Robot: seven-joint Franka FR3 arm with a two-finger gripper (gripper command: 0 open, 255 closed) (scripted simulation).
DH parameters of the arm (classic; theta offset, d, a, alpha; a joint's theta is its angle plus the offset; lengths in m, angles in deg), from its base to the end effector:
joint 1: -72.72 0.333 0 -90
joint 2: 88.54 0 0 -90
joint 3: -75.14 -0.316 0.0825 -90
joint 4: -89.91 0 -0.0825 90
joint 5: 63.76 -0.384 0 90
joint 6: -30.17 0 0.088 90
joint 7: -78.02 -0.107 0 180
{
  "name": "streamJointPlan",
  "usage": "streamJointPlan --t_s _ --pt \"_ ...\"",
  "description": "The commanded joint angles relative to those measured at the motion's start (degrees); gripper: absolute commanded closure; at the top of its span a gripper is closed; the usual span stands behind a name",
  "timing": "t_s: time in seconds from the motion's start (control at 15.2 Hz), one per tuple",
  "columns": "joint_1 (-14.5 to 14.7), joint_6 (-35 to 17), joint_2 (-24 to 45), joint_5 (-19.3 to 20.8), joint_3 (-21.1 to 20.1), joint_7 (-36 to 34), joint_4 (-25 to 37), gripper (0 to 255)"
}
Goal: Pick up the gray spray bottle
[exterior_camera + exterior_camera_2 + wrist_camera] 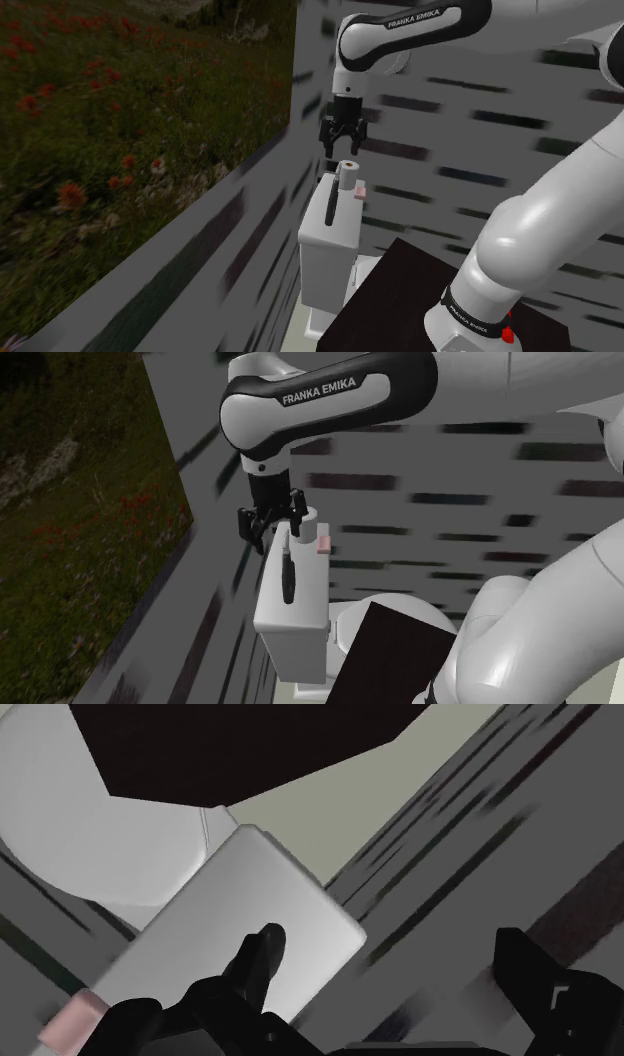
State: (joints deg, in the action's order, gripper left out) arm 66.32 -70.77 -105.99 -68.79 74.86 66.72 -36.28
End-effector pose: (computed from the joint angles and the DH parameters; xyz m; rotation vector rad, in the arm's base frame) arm 0.4452 -0.0398 0.4963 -3.0162 0.4975 0.2139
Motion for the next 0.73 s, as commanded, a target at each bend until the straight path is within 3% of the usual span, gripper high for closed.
streamJointPlan --t_s 0.0,0.66 --pt "-1.09 -0.4 4.71 -1.17 1.0 -2.11 2.41 0" --pt "-6.42 -1.35 26.69 -9.06 6.31 -10.2 14.03 0"
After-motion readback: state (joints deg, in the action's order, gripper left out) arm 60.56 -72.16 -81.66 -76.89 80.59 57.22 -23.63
